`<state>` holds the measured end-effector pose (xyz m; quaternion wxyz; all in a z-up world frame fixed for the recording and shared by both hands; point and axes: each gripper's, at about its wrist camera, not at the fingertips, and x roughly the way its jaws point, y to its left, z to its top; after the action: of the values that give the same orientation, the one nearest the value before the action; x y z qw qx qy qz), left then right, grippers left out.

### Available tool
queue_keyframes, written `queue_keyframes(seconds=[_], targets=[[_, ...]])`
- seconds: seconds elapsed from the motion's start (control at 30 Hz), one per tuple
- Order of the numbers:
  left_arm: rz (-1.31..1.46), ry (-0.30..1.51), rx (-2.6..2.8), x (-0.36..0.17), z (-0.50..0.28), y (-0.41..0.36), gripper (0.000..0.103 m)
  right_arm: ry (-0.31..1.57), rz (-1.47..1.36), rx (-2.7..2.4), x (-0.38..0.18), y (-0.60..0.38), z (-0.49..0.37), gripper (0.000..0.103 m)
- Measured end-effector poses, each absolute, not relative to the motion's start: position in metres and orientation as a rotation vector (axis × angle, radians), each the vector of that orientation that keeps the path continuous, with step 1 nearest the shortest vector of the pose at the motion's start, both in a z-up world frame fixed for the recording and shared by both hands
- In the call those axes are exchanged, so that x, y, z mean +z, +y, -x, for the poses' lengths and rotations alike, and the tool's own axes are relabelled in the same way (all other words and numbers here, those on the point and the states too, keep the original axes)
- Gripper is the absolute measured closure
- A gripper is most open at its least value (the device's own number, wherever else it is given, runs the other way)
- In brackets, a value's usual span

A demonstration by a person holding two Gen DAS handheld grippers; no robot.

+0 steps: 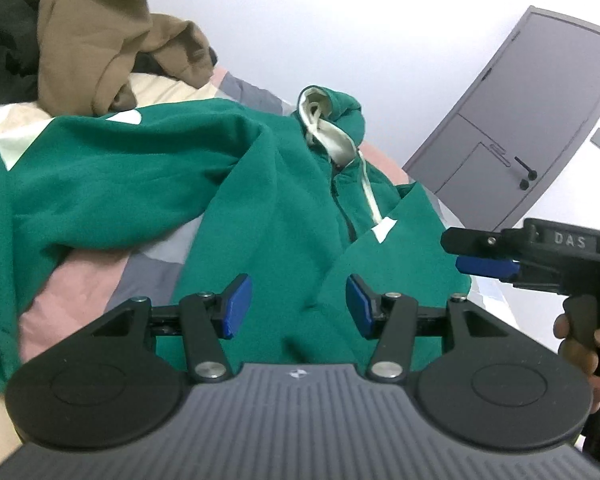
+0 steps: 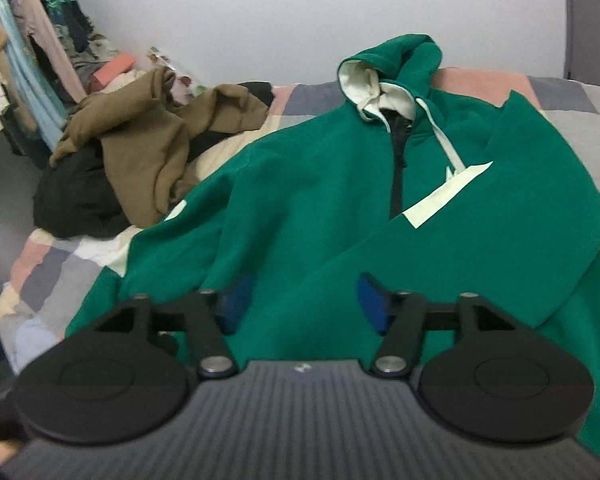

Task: Fold large clothes

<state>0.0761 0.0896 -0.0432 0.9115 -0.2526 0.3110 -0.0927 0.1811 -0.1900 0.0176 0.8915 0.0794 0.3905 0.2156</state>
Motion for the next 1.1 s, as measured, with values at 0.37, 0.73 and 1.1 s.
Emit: queue_keyframes(seconds=[0.37, 0.73, 1.1], targets=[[0.423, 0.636, -0.277, -0.046, -0.082, 0.045, 0.045, 0.77, -0.179, 0.373, -0.033, -0.245, -0.179, 0.04], [0.265, 0.783, -0.231, -0.096, -0.126, 0.001, 0.046, 0.819, -0.176, 0.305, -0.107, -0.261, -0.208, 0.053], [0.356, 0.772, -0.174, -0.092, -0.118, 0.025, 0.045, 0.835, -0.182, 0.295, -0.117, -0.261, -0.21, 0.055]])
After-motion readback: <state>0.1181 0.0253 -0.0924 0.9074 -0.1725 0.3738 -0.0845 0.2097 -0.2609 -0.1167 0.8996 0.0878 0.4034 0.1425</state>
